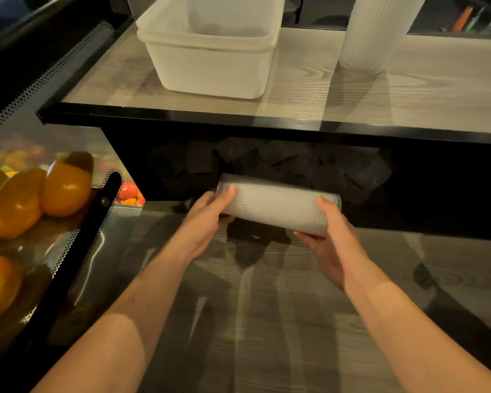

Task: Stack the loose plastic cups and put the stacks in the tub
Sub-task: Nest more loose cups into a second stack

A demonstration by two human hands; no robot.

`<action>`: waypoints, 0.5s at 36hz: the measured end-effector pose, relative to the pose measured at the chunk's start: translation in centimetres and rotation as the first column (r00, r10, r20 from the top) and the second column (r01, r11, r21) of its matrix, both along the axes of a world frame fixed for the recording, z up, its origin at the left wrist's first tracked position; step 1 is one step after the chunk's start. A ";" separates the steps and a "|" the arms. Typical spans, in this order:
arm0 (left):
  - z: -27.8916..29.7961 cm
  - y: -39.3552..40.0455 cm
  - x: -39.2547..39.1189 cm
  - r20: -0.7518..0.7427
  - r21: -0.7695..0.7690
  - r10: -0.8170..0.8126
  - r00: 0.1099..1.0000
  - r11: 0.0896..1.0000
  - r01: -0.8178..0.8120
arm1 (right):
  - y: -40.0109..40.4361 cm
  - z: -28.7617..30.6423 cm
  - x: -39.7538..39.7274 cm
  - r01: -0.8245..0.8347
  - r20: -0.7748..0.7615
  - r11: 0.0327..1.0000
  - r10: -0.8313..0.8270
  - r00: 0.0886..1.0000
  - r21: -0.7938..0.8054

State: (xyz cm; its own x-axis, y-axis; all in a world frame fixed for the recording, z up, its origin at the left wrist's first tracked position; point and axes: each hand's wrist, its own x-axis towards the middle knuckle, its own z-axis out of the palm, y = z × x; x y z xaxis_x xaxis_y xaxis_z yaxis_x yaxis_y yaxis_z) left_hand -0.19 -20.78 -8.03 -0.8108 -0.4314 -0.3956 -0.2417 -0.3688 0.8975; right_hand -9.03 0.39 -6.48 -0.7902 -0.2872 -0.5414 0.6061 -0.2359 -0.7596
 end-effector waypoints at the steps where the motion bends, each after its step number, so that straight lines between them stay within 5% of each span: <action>1: 0.1 -0.4 0.1 0.054 -0.090 -0.036 0.998 0.995 0.041 | 0.0 -0.1 -0.1 0.007 0.007 1.000 -0.007 1.000 -0.001; 4: 0.1 -2.4 -0.9 0.208 -0.344 0.144 0.968 0.937 -0.065 | -0.3 0.0 -0.3 0.001 0.003 1.000 -0.001 1.000 0.004; 6: 0.1 -4.0 -2.2 0.248 -0.579 0.289 0.925 0.810 -0.098 | -0.8 0.1 -0.4 0.002 -0.002 1.000 -0.002 1.000 0.008; 9: 0.1 -6.3 -4.7 0.367 -0.833 0.135 0.920 0.487 0.261 | -1.5 0.0 -0.6 0.022 0.010 1.000 -0.022 1.000 -0.004; 13: -0.2 -7.9 -6.5 0.586 -0.780 0.025 0.810 0.288 0.556 | -2.1 -0.1 -0.7 0.047 0.027 0.999 -0.047 0.999 -0.008; 18: -0.5 -8.5 -7.0 0.509 -0.847 0.049 0.859 0.206 0.490 | -2.2 -0.1 -0.5 0.054 0.025 0.999 -0.054 0.998 0.000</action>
